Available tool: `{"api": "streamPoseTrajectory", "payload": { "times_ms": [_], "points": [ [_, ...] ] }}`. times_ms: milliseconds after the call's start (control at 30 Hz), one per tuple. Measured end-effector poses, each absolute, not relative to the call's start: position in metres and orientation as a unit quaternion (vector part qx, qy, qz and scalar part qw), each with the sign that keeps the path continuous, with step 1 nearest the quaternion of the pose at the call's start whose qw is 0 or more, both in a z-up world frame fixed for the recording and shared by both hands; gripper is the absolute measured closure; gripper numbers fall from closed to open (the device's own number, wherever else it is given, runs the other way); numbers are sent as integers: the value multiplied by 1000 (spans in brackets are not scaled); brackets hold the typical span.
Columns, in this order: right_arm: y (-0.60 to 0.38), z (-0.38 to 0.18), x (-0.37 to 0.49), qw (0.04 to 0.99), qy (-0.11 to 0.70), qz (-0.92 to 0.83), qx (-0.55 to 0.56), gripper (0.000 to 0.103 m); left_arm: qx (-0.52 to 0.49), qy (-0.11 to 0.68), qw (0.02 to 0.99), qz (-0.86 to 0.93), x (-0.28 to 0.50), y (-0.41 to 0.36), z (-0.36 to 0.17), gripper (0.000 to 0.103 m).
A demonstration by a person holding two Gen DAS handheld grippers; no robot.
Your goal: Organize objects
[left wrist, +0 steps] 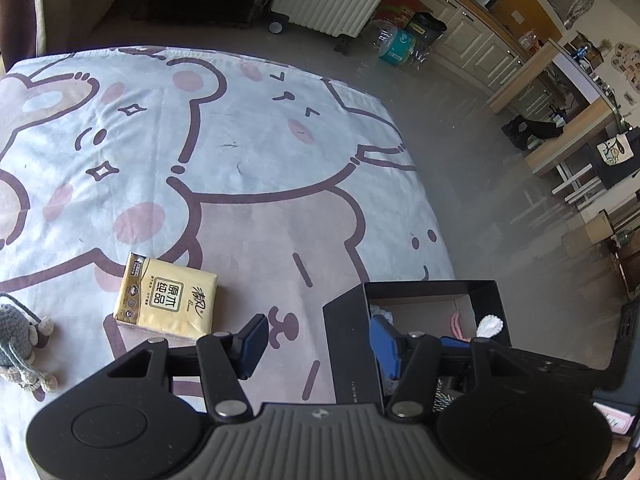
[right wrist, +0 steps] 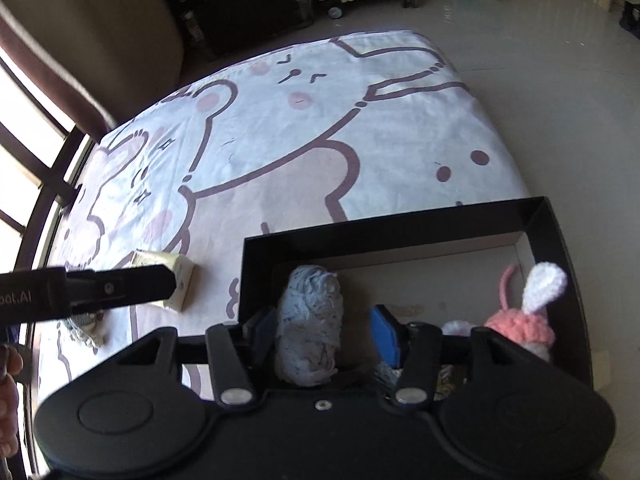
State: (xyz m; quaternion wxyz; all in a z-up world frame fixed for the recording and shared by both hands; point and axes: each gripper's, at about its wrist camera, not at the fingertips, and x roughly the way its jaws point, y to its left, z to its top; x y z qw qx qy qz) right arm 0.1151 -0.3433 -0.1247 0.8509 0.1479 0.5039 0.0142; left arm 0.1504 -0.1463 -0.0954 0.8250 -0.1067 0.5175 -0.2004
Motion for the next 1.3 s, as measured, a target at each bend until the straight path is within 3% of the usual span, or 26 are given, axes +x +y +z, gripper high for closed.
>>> {"api": "streamPoseTrajectory", "payload": {
  "times_ms": [400,633,1167,1300],
  "points": [
    [-354,-83,86,866,476,-57,141,45,-60,509,837,-192,134,-149,-80,46],
    [-354,-70,63,863,478,-104,122,39,-21,505,844,-179,122,-149,-70,39],
    [-347,-58,21,863,473,-141,105,30,31,511,846,-152,98,-134,-60,9],
    [-346,-58,13,863,474,-147,101,18,44,512,845,-149,92,-131,-60,3]
  ]
}}
